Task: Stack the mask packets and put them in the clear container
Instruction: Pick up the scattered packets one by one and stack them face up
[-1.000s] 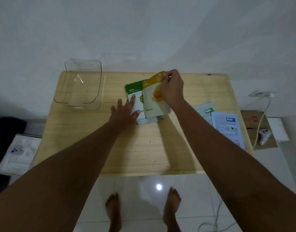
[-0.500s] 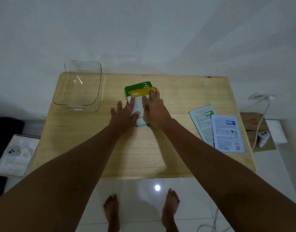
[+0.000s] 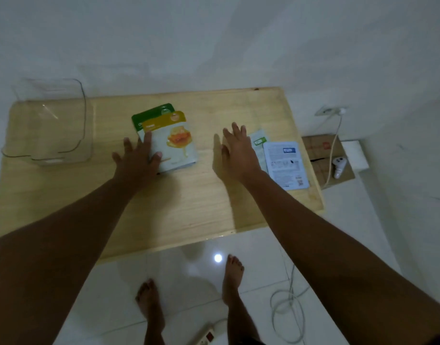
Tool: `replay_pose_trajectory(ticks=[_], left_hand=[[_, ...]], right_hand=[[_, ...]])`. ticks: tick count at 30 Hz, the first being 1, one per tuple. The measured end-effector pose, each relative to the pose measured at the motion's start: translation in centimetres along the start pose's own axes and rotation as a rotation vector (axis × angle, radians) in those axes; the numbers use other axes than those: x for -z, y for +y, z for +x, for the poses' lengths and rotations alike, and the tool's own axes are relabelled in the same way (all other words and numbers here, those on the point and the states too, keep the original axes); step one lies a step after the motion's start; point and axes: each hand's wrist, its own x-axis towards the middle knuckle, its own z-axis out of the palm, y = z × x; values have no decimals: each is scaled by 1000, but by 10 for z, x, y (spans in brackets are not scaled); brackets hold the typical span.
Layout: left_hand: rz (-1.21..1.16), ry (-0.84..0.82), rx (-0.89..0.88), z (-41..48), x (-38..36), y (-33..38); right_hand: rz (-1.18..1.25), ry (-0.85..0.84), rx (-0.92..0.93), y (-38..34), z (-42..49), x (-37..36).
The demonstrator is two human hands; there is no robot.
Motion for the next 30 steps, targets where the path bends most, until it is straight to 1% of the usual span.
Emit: replay_pose_trajectory(ticks=[3, 5, 6, 8, 9, 12, 16, 23, 26, 30], left_hand=[[-22, 8, -1, -2, 0, 2], [-25, 0, -5, -2, -1, 3], [-23, -4, -5, -2, -2, 3], [-25, -4, -8, -2, -3, 3], [-27, -4, -9, -1, -3, 1], [-20, -15, -21, 0, -4, -3], [-22, -17, -20, 2, -5, -4], [-22, -22, -15, 0, -5, -4], [-14, -23, -16, 0, -4, -2], [9, -24, -23, 1, -5, -3]], right_hand=[[-197, 50, -172, 37, -13, 12], [-299, 9, -331, 54, -21, 15], [-277, -11, -396, 60, -24, 15], [-160, -18, -456, 67, -26, 13], [-137, -12, -455, 70, -27, 11], [-194, 4, -419, 73, -29, 12], [-197, 100, -326, 78, -33, 12], [-148, 246, -344, 74, -25, 18], [-156, 231, -358, 70, -22, 20], [-189, 147, -343, 68, -27, 15]])
